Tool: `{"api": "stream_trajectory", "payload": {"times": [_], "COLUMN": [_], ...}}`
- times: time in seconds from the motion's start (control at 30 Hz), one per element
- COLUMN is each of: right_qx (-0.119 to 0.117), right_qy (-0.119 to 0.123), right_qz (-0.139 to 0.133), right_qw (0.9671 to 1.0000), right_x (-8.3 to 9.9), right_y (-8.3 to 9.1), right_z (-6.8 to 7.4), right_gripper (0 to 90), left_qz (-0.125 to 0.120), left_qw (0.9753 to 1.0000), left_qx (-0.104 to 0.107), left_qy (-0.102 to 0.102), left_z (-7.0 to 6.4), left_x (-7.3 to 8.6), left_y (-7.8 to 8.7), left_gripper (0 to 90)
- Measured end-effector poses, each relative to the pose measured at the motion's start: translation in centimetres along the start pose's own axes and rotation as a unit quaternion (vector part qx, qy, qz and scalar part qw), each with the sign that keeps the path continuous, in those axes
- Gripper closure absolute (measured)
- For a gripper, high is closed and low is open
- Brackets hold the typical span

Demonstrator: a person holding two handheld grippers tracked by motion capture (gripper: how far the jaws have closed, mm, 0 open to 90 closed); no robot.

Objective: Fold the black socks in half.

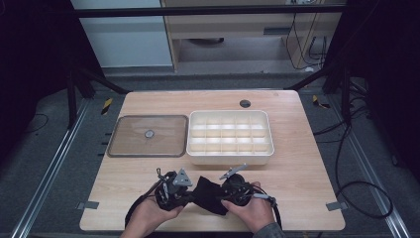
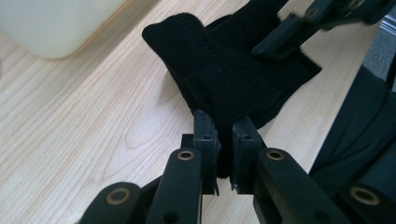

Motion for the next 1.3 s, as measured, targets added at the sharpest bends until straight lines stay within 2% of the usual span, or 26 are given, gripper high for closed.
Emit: {"api": "stream_trajectory", "payload": {"times": [0.23,0.47,0.63,0.7,0.83,0.97,1.13,1.3], "right_qx": [-0.003,-0.007,-0.008,-0.01,-0.006,-0.007,-0.014,-0.021], "right_qy": [-0.004,-0.009,-0.013,-0.014,-0.01,-0.007,-0.013,-0.019], "right_qz": [-0.004,-0.006,-0.011,-0.016,-0.032,-0.04,-0.033,-0.035], "right_qw": [1.0,0.9999,0.9998,0.9997,0.9994,0.9992,0.9993,0.999], "right_x": [0.0,-0.2,-0.2,-0.1,0.2,1.0,1.4,1.5], "right_y": [-0.2,-0.3,-0.4,-0.3,0.7,1.7,1.5,1.1], "right_z": [-0.1,-0.4,-0.6,-0.6,-0.6,-1.0,-1.4,-1.6], "right_gripper": [62.8,65.3,66.1,64.5,54.4,61.6,73.0,72.5], "left_qz": [-0.004,-0.011,-0.006,0.001,0.005,0.008,0.02,0.025], "left_qw": [0.9998,0.9982,0.9975,0.9973,0.997,0.9967,0.9957,0.9953], "left_qx": [0.004,0.03,0.035,0.032,0.034,0.041,0.044,0.043], "left_qy": [-0.017,-0.051,-0.062,-0.066,-0.069,-0.07,-0.079,-0.083], "left_z": [-1.0,-2.8,-3.7,-3.8,-3.9,-4.0,-4.6,-4.8], "left_x": [-0.7,-1.4,-1.8,-1.8,-1.7,-1.6,-1.8,-2.1], "left_y": [0.2,-0.4,-1.0,-1.4,-1.7,-2.3,-3.3,-3.9], "left_gripper": [83.2,83.2,83.3,83.3,83.3,83.2,83.2,83.2]}}
Point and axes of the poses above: each handheld gripper's, and its own axes: y roughly backward along the jaws, x roughly out of its underside, z roughly to its left, the point moved 2 cm from there along -y, roughly forward along the jaws, and after that the axes turned 2 degrees about -y, right-handed, at the moved point
